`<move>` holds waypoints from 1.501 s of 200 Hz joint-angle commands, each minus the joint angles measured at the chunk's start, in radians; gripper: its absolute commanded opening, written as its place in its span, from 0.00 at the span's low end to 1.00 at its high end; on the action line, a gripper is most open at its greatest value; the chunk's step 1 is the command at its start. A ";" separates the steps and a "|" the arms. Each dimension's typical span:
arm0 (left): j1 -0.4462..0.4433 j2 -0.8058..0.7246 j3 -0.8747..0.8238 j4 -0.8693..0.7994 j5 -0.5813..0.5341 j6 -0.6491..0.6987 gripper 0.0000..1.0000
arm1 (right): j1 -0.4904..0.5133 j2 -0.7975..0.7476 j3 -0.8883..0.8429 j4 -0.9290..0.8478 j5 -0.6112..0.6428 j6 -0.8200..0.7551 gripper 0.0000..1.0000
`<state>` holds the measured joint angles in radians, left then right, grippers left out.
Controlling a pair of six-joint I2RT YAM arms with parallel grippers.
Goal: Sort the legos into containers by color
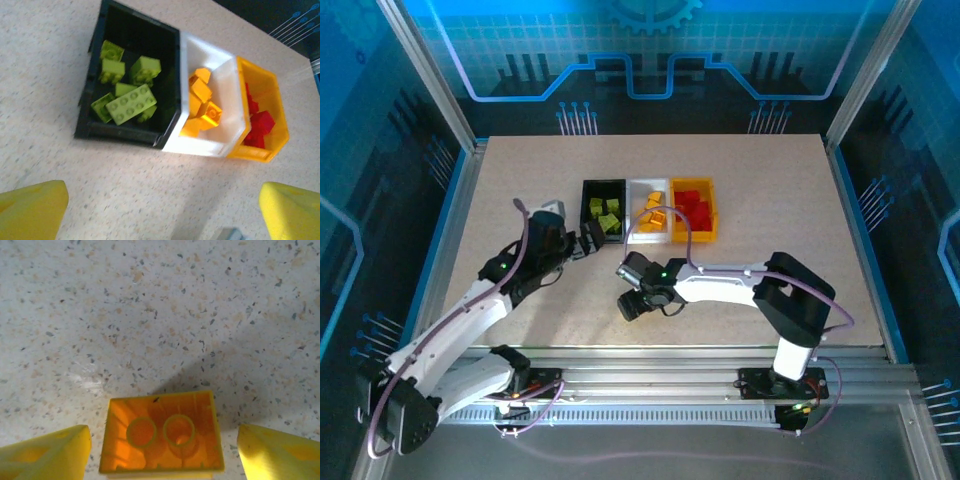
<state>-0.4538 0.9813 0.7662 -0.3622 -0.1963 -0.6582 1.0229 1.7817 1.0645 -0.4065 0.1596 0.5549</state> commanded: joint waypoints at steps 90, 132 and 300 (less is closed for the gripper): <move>0.012 -0.065 -0.044 -0.060 -0.089 -0.012 0.99 | -0.172 -0.126 0.174 -0.052 0.064 -0.058 0.42; 0.011 -0.129 -0.078 -0.020 -0.099 0.006 0.99 | -0.331 0.072 0.430 -0.095 0.069 -0.077 0.44; 0.263 0.156 -0.248 0.621 -0.457 0.543 0.99 | -0.379 -0.332 0.138 0.246 0.166 -0.073 1.00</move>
<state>-0.3000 1.0435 0.5205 0.1390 -0.6617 -0.2104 0.6331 1.5475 1.3247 -0.2623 0.2390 0.4789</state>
